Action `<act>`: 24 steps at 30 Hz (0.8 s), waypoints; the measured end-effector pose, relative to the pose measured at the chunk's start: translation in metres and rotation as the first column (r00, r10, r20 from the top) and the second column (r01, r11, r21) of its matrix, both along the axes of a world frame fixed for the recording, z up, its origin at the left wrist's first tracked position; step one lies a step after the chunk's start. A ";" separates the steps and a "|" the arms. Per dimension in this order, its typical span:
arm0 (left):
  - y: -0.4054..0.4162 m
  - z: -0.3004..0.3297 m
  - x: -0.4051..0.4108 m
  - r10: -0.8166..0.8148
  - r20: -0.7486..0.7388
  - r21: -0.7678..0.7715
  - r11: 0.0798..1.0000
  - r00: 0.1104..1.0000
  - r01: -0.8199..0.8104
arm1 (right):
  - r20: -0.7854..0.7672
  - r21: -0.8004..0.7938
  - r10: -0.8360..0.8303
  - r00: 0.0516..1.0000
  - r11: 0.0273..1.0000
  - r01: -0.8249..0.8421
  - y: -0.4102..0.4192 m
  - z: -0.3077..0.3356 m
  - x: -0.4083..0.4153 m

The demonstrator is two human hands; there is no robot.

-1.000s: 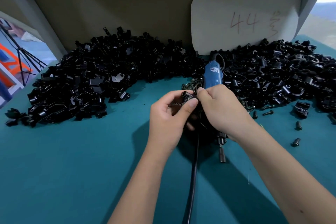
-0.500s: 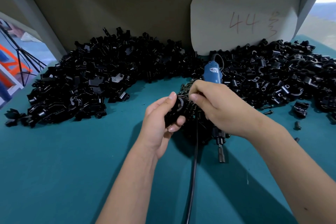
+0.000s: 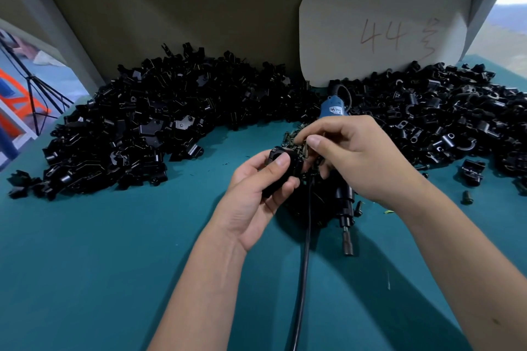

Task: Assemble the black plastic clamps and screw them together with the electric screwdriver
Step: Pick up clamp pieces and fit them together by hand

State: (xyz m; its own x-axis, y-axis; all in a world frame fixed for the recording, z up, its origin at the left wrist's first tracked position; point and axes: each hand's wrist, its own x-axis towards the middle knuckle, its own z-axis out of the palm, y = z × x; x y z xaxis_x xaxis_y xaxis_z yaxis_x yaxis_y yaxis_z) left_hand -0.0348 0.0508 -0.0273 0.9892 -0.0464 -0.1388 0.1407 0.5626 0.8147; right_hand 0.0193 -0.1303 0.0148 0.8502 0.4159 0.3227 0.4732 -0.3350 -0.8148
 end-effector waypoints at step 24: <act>-0.004 -0.001 0.002 0.042 0.051 0.052 0.998 0.998 -0.044 | 0.154 0.015 -0.047 0.987 0.999 0.045 0.007 -0.004 -0.002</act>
State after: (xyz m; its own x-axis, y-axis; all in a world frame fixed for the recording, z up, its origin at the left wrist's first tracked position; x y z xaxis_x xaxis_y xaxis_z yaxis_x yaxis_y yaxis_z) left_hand -0.0327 0.0469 -0.0279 0.9959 0.0025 -0.0901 0.0755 0.5234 0.8488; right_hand 0.0170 -0.1236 0.0107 0.8080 0.3734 0.4557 0.5777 -0.3507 -0.7370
